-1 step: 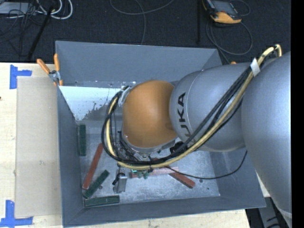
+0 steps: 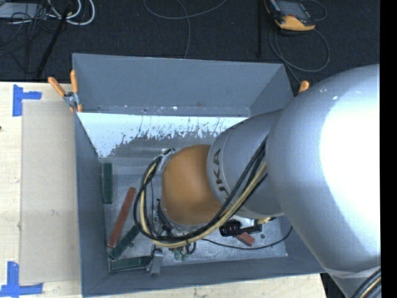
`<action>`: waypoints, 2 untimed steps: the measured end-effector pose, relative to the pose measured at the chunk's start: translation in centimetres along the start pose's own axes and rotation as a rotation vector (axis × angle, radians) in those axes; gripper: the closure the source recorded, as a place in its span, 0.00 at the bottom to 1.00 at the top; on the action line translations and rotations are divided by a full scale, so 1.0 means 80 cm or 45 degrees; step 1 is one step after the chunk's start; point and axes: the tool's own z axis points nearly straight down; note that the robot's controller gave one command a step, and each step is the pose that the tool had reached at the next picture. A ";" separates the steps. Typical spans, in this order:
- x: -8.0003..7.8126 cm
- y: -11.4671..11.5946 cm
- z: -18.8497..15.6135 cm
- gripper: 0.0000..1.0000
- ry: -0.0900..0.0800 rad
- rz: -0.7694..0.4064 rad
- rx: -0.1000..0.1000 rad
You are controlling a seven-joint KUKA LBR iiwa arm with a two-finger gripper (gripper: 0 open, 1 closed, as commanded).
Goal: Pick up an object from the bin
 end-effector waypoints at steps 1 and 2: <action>-0.013 -0.083 0.001 0.00 -0.019 -0.270 -0.003; -0.066 -0.183 0.002 0.00 -0.012 -0.345 0.003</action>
Offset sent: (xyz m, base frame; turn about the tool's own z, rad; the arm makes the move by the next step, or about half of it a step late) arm -0.0008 -0.0657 -0.0013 -0.2163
